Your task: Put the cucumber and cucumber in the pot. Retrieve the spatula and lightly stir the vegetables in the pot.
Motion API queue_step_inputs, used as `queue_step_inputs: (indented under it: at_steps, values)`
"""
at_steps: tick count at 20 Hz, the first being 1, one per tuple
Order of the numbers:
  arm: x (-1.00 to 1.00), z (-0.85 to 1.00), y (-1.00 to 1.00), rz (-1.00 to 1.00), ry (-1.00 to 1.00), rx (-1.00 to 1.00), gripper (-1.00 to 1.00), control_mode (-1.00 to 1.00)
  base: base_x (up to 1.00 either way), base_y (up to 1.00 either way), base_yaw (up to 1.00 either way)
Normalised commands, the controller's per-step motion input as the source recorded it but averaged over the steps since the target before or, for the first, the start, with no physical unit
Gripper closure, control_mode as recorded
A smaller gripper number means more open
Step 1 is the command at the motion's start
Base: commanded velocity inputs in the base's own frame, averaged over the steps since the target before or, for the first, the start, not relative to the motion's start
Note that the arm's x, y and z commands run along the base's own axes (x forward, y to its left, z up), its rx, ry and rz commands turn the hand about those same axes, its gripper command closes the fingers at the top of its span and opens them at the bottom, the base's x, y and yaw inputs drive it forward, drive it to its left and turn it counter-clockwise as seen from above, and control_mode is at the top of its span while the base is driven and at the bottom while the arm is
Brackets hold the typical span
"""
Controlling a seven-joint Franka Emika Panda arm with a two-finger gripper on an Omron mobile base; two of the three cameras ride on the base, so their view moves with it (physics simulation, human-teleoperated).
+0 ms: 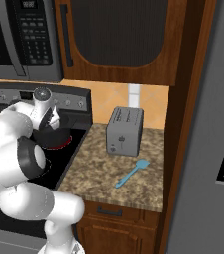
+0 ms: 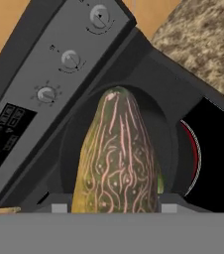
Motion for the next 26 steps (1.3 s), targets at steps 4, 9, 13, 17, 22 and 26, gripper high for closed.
queue_step_inputs:
  at_steps: [4, 9, 13, 17, 22, 26]
  values:
    - [0.26, -0.19, 0.06, -0.07, 0.0, 0.0, 1.0, -1.0, 0.0, 0.0, 0.0]
    - [0.11, -0.19, 0.01, -0.05, 0.0, 0.0, 1.0, -1.0, 0.0, 0.0, 0.0]
    - [0.13, -0.13, 0.17, -0.04, 0.0, 0.0, -1.0, -1.0, 0.0, 0.0, 0.0]
    - [0.23, -0.13, 0.2, -0.05, 0.01, 0.0, -1.0, -1.0, 0.0, 0.0, 0.0]
    - [0.21, -0.02, 0.03, -0.04, 0.0, 0.0, -1.0, -1.0, 0.0, 0.0, 0.0]
    - [-0.23, 0.25, 0.0, -0.01, 0.0, 0.03, -1.0, -1.0, 0.0, 0.0, 0.0]
